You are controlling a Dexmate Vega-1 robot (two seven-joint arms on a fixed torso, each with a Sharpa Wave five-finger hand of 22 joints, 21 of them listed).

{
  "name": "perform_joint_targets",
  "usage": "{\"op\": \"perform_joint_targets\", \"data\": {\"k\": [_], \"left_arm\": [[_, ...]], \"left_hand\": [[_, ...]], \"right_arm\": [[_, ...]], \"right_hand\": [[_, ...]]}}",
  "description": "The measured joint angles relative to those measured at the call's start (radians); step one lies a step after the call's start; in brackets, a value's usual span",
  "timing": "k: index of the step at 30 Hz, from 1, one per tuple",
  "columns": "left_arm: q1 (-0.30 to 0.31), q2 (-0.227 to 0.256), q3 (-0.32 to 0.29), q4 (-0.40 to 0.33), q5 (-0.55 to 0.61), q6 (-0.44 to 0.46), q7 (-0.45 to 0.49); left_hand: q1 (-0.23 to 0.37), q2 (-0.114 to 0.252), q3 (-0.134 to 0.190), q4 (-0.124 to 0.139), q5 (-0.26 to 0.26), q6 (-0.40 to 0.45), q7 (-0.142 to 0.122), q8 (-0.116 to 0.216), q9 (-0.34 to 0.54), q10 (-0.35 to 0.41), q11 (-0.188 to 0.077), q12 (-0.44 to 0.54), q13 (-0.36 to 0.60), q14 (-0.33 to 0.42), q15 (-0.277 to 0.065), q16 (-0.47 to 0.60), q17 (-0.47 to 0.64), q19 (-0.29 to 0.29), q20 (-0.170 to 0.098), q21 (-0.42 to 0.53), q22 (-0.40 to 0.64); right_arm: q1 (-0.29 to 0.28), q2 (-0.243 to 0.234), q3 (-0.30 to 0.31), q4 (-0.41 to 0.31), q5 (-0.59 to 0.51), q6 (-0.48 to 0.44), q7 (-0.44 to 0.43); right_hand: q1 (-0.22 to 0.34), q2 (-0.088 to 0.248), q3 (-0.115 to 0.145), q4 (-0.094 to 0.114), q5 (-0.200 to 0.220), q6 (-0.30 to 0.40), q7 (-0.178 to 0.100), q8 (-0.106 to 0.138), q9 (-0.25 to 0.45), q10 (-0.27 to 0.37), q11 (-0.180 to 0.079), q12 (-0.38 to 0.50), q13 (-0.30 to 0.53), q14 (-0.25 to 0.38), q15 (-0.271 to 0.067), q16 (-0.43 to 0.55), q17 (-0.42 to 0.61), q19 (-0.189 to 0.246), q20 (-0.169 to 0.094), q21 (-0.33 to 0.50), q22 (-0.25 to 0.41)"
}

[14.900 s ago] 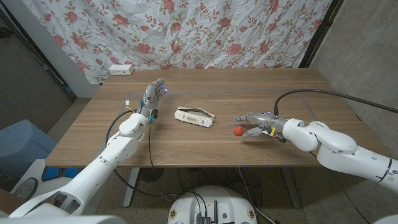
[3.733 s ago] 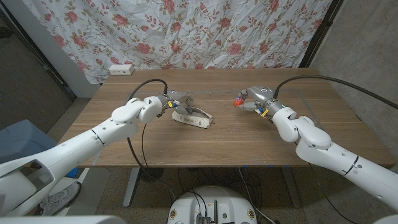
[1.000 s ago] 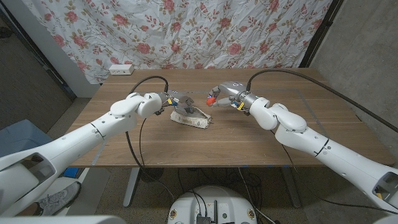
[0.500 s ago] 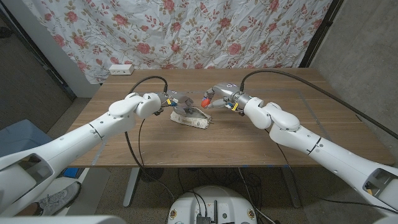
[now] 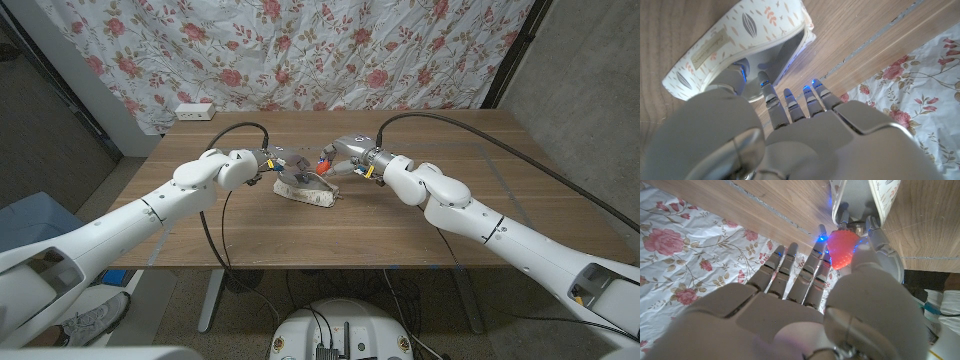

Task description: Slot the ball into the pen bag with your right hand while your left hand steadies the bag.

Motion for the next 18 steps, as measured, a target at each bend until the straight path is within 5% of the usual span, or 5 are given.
{"op": "perform_joint_targets", "data": {"k": [18], "left_arm": [[0.004, -0.003, -0.002, 0.004, -0.005, -0.003, 0.006]], "left_hand": [[0.0, 0.0, -0.008, 0.0, 0.0, -0.005, 0.005, 0.005, 0.0, -0.005, 0.005, 0.0, 0.0, 0.0, 0.0, 0.0, 0.0, 0.0, 0.0, 0.0, 0.0]], "right_arm": [[0.029, 0.035, -0.036, 0.042, -0.003, 0.03, 0.01]], "right_hand": [[0.0, 0.0, -0.001, 0.001, 0.0, 0.002, 0.002, -0.004, 0.001, 0.0, 0.0, 0.0, 0.005, 0.004, 0.004, 0.005, 0.0, 0.0, 0.0, 0.0, 0.0]]}}
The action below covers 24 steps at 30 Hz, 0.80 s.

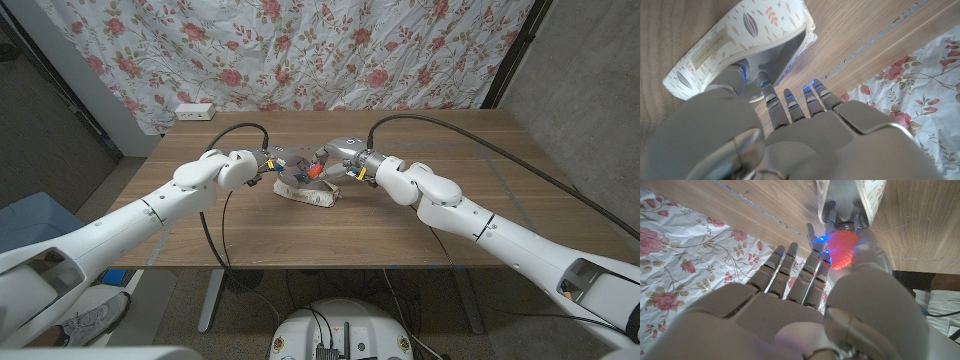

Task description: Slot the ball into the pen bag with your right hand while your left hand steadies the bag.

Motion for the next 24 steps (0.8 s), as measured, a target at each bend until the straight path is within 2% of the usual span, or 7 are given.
{"op": "perform_joint_targets", "data": {"k": [24], "left_arm": [[0.003, 0.001, -0.001, -0.01, -0.002, -0.004, -0.002]], "left_hand": [[-0.005, 0.005, -0.008, 0.0, 0.0, 0.0, 0.0, 0.0, 0.0, 0.0, 0.0, 0.0, 0.0, 0.0, 0.0, 0.0, 0.0, -0.005, 0.005, 0.0, 0.0]], "right_arm": [[0.017, 0.026, -0.027, 0.045, 0.003, 0.002, -0.019]], "right_hand": [[0.0, 0.0, -0.004, -0.004, -0.001, 0.003, 0.003, 0.004, 0.0, 0.009, -0.002, -0.004, -0.003, 0.0, 0.0, 0.004, 0.005, 0.004, 0.004, 0.0, 0.0]]}}
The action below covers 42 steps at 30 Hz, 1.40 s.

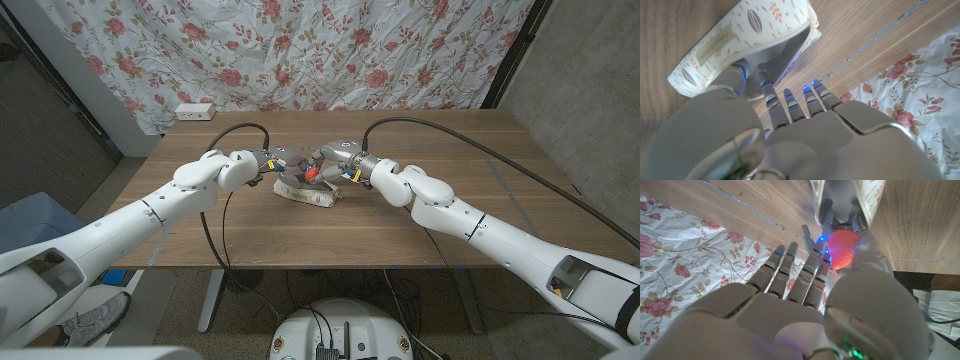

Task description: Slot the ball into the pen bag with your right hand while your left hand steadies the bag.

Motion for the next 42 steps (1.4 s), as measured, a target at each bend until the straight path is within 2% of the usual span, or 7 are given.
{"op": "perform_joint_targets", "data": {"k": [13, 16, 20, 24, 28, 36, 42], "left_arm": [[0.019, 0.004, -0.005, -0.026, 0.002, 0.026, -0.011], [0.023, 0.007, -0.008, -0.034, 0.003, 0.031, -0.012], [0.027, 0.01, -0.01, -0.039, 0.003, 0.035, -0.012], [0.028, 0.011, -0.011, -0.04, 0.004, 0.036, -0.012], [0.028, 0.011, -0.011, -0.039, 0.005, 0.036, -0.012], [0.022, 0.008, -0.011, -0.027, 0.006, 0.028, -0.005], [0.019, 0.006, -0.011, -0.022, 0.006, 0.02, 0.0]], "left_hand": [[0.0, 0.0, -0.008, 0.0, 0.0, 0.0, 0.0, 0.0, 0.0, 0.0, 0.0, 0.0, 0.0, 0.0, 0.0, 0.0, 0.0, 0.0, 0.0, 0.0, 0.0], [0.0, 0.0, -0.008, 0.0, 0.0, 0.0, 0.0, 0.0, 0.0, 0.0, 0.0, 0.0, 0.0, 0.0, 0.0, 0.0, 0.0, 0.0, 0.0, 0.0, 0.0], [0.0, 0.0, -0.008, 0.0, 0.0, 0.0, 0.0, 0.0, 0.0, 0.0, 0.0, 0.0, 0.0, 0.0, 0.0, 0.0, 0.0, 0.0, 0.0, 0.0, 0.0], [0.0, 0.0, -0.008, 0.0, 0.0, 0.0, 0.0, 0.0, 0.0, 0.0, 0.0, 0.0, 0.0, 0.0, 0.0, 0.0, 0.0, 0.0, 0.0, 0.0, 0.0], [0.0, 0.0, -0.008, 0.0, 0.0, 0.0, 0.0, 0.0, 0.0, 0.0, 0.0, 0.0, 0.0, 0.0, 0.0, 0.0, 0.0, 0.0, 0.0, 0.0, 0.0], [-0.005, 0.005, -0.016, -0.001, 0.0, 0.0, 0.0, 0.0, 0.0, 0.0, 0.0, 0.0, 0.0, 0.0, 0.0, 0.0, 0.0, 0.0, 0.0, 0.0, 0.0], [-0.005, 0.005, -0.016, -0.001, 0.0, 0.0, 0.0, 0.0, 0.0, 0.0, 0.0, 0.0, 0.0, 0.0, 0.0, 0.0, 0.0, 0.0, 0.0, 0.0, 0.0]], "right_arm": [[0.005, 0.0, -0.01, 0.012, 0.007, 0.013, 0.0], [0.006, 0.0, -0.011, 0.014, 0.008, 0.015, 0.002], [0.006, 0.001, -0.012, 0.014, 0.011, 0.016, 0.006], [0.006, 0.001, -0.012, 0.015, 0.013, 0.016, 0.008], [0.006, 0.001, -0.012, 0.015, 0.015, 0.015, 0.012], [0.007, 0.0, -0.013, 0.012, 0.017, 0.012, 0.021], [0.009, 0.0, -0.013, 0.01, 0.018, 0.012, 0.024]], "right_hand": [[0.0, 0.0, 0.0, 0.0, 0.0, 0.0, 0.0, -0.002, -0.001, 0.0, 0.0, -0.003, -0.003, 0.0, 0.0, 0.004, 0.0, 0.0, 0.0, 0.0, 0.0], [0.0, 0.0, -0.007, 0.001, 0.0, -0.006, -0.006, -0.006, 0.0, 0.0, 0.0, -0.007, -0.005, 0.0, 0.0, 0.004, 0.0, 0.0, 0.0, 0.0, 0.0], [0.0, 0.0, -0.008, 0.0, 0.0, -0.017, -0.016, -0.016, 0.0, -0.001, 0.0, -0.011, -0.009, 0.0, 0.0, 0.004, -0.002, 0.0, 0.0, 0.0, 0.0], [0.0, 0.0, -0.017, 0.0, 0.0, -0.038, -0.005, -0.027, 0.004, -0.015, 0.001, -0.019, -0.009, 0.0, 0.0, 0.004, -0.003, -0.007, 0.007, 0.0, 0.0], [0.0, -0.018, -0.02, -0.003, 0.0, -0.055, -0.003, -0.037, 0.003, -0.029, 0.004, -0.027, -0.009, 0.0, 0.0, 0.004, -0.003, -0.007, 0.007, 0.0, 0.0], [-0.007, -0.025, -0.028, 0.0, 0.001, -0.094, -0.004, -0.059, 0.002, -0.059, 0.003, -0.034, -0.009, -0.007, 0.001, -0.006, -0.007, -0.007, 0.007, 0.0, 0.0], [-0.017, -0.036, -0.037, 0.002, 0.001, -0.126, 0.004, -0.075, 0.002, -0.087, 0.003, -0.042, -0.009, -0.018, 0.004, -0.016, -0.012, -0.006, 0.02, 0.0, 0.0]]}}
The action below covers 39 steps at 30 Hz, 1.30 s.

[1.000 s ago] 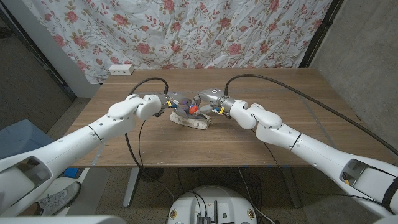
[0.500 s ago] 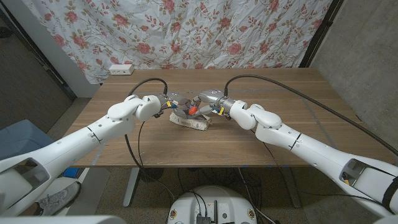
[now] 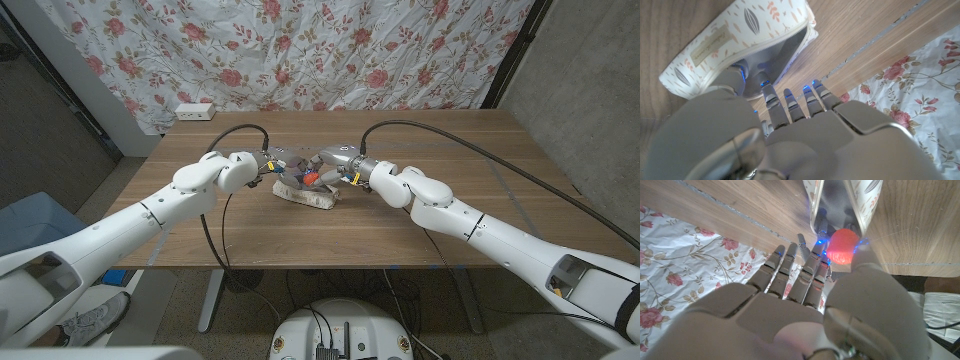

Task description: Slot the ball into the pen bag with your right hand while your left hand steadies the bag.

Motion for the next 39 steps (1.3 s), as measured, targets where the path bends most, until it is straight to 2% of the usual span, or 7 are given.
{"op": "perform_joint_targets", "data": {"k": [2, 6, 10, 23, 39], "left_arm": [[0.0, 0.0, 0.0, 0.0, 0.0, -0.001, 0.001], [-0.005, -0.003, 0.003, 0.008, 0.0, -0.004, 0.002], [-0.006, -0.004, 0.004, 0.011, -0.001, -0.006, 0.002], [-0.006, -0.004, 0.005, 0.014, -0.003, -0.007, 0.009], [0.01, 0.005, -0.007, -0.001, -0.011, 0.017, 0.018]], "left_hand": [[0.0, 0.0, 0.0, 0.0, 0.0, 0.0, 0.0, 0.0, 0.0, 0.0, 0.0, 0.0, 0.0, 0.0, 0.0, 0.0, 0.0, 0.0, 0.0, 0.0, 0.0], [0.0, 0.0, 0.0, 0.0, 0.0, 0.0, 0.0, 0.004, 0.0, 0.0, 0.0, 0.0, 0.0, 0.0, 0.0, 0.0, 0.0, 0.0, 0.0, 0.0, 0.0], [-0.004, 0.004, 0.0, 0.0, 0.0, 0.0, 0.0, 0.004, 0.0, 0.0, 0.0, 0.0, 0.0, 0.0, 0.0, 0.0, 0.0, 0.0, 0.0, 0.0, 0.0], [-0.004, 0.004, -0.008, 0.0, 0.0, 0.0, 0.0, 0.004, 0.0, 0.0, 0.0, 0.0, 0.0, 0.0, 0.0, 0.0, 0.0, 0.0, 0.0, 0.0, 0.0], [-0.009, 0.009, -0.008, 0.0, 0.0, 0.007, 0.0, 0.004, 0.0, 0.004, -0.004, 0.004, 0.0, 0.0, 0.0, 0.0, 0.0, 0.0, 0.0, 0.0, 0.0]], "right_arm": [[0.0, 0.0, 0.0, -0.001, 0.0, 0.0, 0.0], [0.0, 0.0, 0.0, -0.003, 0.004, -0.003, 0.009], [0.0, -0.001, 0.0, -0.005, 0.007, -0.008, 0.013], [-0.013, -0.012, 0.014, -0.025, 0.017, -0.02, 0.015], [-0.027, -0.024, 0.036, -0.055, 0.029, -0.039, 0.008]], "right_hand": [[-0.012, -0.012, -0.004, 0.004, 0.0, -0.014, 0.0, -0.004, 0.0, -0.006, 0.003, 0.0, 0.002, 0.0, 0.0, 0.0, 0.0, 0.0, 0.0, 0.0, 0.0], [-0.012, -0.012, -0.004, 0.004, 0.0, -0.032, 0.003, -0.016, 0.0, -0.038, 0.003, -0.009, 0.002, -0.01, -0.001, -0.008, 0.0, -0.005, 0.005, 0.0, 0.005], [-0.012, -0.012, -0.008, 0.008, 0.0, -0.041, 0.002, -0.022, 0.0, -0.043, 0.004, -0.009, 0.002, -0.011, 0.0, -0.008, -0.002, -0.009, 0.009, 0.0, 0.005], [-0.024, -0.023, -0.012, 0.012, 0.0, -0.041, 0.002, -0.022, 0.0, -0.064, 0.004, -0.009, 0.007, -0.011, 0.0, -0.008, -0.004, -0.012, 0.012, 0.001, 0.005], [-0.041, -0.006, -0.017, 0.017, 0.0, -0.04, 0.002, -0.022, 0.0, -0.064, 0.004, -0.009, 0.007, -0.011, 0.0, -0.014, -0.002, -0.012, 0.012, 0.001, 0.005]]}}
